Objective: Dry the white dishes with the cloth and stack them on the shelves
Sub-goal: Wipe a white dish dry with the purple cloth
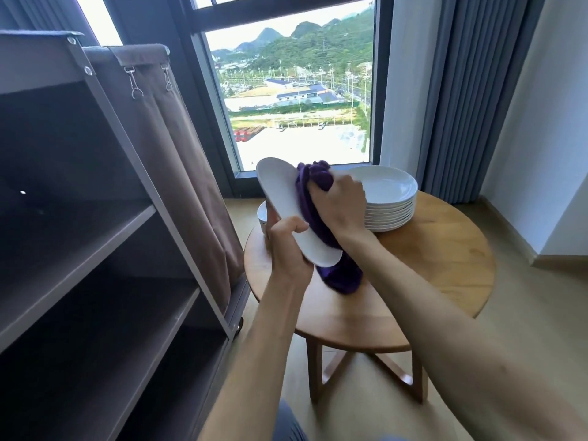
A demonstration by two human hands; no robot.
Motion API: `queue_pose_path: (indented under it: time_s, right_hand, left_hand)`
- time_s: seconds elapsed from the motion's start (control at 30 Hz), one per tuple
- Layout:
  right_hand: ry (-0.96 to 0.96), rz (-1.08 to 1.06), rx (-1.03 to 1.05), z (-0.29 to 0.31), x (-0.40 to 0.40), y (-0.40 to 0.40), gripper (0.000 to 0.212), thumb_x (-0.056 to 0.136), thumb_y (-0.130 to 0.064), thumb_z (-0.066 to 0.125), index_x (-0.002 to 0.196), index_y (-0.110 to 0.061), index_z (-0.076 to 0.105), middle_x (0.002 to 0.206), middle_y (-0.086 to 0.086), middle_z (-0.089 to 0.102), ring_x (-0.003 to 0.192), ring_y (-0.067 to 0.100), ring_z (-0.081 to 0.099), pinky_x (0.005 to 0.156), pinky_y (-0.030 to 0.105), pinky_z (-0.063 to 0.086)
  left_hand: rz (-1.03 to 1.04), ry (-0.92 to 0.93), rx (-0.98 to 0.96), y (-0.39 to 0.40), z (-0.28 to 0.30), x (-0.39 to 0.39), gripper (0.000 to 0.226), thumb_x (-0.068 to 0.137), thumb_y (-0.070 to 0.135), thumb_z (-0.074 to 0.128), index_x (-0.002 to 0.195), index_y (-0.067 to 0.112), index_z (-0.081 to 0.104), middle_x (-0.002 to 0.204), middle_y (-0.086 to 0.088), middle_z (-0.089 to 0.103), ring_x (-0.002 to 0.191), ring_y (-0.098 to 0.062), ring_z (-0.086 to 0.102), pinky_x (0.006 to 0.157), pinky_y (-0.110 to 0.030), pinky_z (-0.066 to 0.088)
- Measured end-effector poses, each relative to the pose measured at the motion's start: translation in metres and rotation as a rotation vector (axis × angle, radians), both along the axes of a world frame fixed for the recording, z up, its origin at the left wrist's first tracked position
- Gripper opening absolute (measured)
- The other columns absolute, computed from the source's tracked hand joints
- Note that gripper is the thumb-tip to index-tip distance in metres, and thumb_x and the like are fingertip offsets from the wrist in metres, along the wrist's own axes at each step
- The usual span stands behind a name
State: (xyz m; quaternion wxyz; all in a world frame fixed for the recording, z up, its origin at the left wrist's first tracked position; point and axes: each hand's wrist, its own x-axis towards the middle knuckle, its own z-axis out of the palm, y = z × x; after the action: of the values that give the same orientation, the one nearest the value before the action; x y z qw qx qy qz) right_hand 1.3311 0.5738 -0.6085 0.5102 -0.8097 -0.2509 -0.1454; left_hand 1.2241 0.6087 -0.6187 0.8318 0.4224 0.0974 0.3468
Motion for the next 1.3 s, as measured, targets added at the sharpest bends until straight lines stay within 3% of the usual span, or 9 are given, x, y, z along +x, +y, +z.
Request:
queue_pose_path:
  time_s: [0.13,0.3,0.4,0.53,0.67,0.87,1.03,1.17,1.3]
  right_hand:
    - [0.192,0.155,-0.019,-0.032,-0.027,-0.017,0.041,0.082,-0.062,0.064,0.1,-0.026,0.065,0.097,0.009,0.069,0.099,0.033,0.064,0.084,0.04,0.051]
    - [0.524,0.327,-0.178,-0.031,-0.031,-0.028,0.075,0.079,-0.089,0.019,0.148,-0.059,0.019,0.157,0.02,0.032,0.146,0.038,0.031,0.117,0.053,0.028]
    - [0.606,0.362,0.002,-0.031,-0.02,-0.032,0.074,0.089,-0.073,0.048,0.153,-0.05,0.018,0.144,0.007,0.052,0.13,0.032,0.051,0.108,0.049,0.044]
    - [0.874,0.557,0.571,-0.046,-0.018,-0.04,0.053,0.071,-0.022,0.087,0.119,-0.006,0.069,0.108,0.015,0.075,0.1,0.031,0.073,0.083,0.041,0.061]
    - [0.852,0.462,0.768,-0.038,-0.007,-0.038,0.033,0.071,-0.003,0.082,0.103,0.001,0.073,0.097,0.019,0.075,0.09,0.034,0.074,0.08,0.042,0.062]
    - [0.955,0.429,0.951,-0.04,-0.019,-0.013,0.016,0.075,-0.002,0.082,0.088,-0.01,0.076,0.09,0.013,0.076,0.082,0.029,0.075,0.072,0.042,0.063]
    - [0.967,0.327,0.89,-0.055,-0.001,-0.022,0.033,0.072,-0.003,0.083,0.103,-0.002,0.073,0.098,0.015,0.077,0.09,0.033,0.075,0.073,0.041,0.063]
    - [1.022,0.281,1.019,-0.06,0.01,-0.028,0.05,0.076,-0.002,0.078,0.124,0.003,0.066,0.119,0.019,0.071,0.099,0.032,0.072,0.084,0.042,0.061]
    - [0.924,0.251,1.062,-0.047,0.014,-0.023,0.049,0.073,0.001,0.079,0.121,0.0,0.068,0.106,0.014,0.075,0.09,0.029,0.073,0.074,0.038,0.061]
  left_hand:
    - [0.123,0.006,-0.024,0.008,-0.004,0.016,0.089,0.054,0.005,0.049,0.141,-0.015,0.04,0.116,-0.031,0.053,0.102,-0.047,0.053,0.097,-0.049,0.048]
    - [0.147,-0.027,0.077,0.014,-0.012,0.016,0.073,0.066,0.001,0.054,0.137,-0.01,0.047,0.125,-0.036,0.057,0.11,-0.054,0.056,0.1,-0.055,0.051]
    - [0.107,0.014,0.066,0.024,-0.014,0.014,0.085,0.057,0.006,0.052,0.142,-0.006,0.048,0.133,-0.034,0.055,0.119,-0.054,0.054,0.106,-0.059,0.048]
    - [0.048,0.016,0.115,0.031,-0.007,0.006,0.082,0.051,-0.001,0.043,0.131,-0.006,0.053,0.11,-0.022,0.062,0.094,-0.041,0.062,0.078,-0.046,0.057]
    - [0.174,0.279,0.331,0.028,0.001,-0.002,0.039,0.06,0.001,0.055,0.098,0.005,0.066,0.084,-0.007,0.07,0.081,-0.031,0.064,0.067,-0.037,0.052]
    - [0.604,0.424,0.57,-0.011,-0.027,0.003,0.016,0.102,0.01,0.049,0.112,0.014,0.062,0.1,-0.008,0.069,0.095,-0.027,0.067,0.083,-0.048,0.059]
    - [0.29,0.618,0.892,0.033,-0.009,-0.017,0.021,0.091,-0.001,0.051,0.096,0.011,0.068,0.086,-0.021,0.072,0.082,-0.042,0.068,0.066,-0.052,0.06]
    - [-0.065,0.694,1.036,0.072,0.018,-0.026,0.032,0.087,-0.003,0.056,0.102,0.016,0.077,0.097,-0.013,0.076,0.088,-0.021,0.074,0.067,-0.033,0.063]
    - [0.199,0.617,1.018,0.069,0.004,-0.019,0.039,0.098,0.008,0.056,0.13,0.028,0.065,0.108,0.007,0.068,0.096,0.0,0.064,0.08,-0.015,0.054]
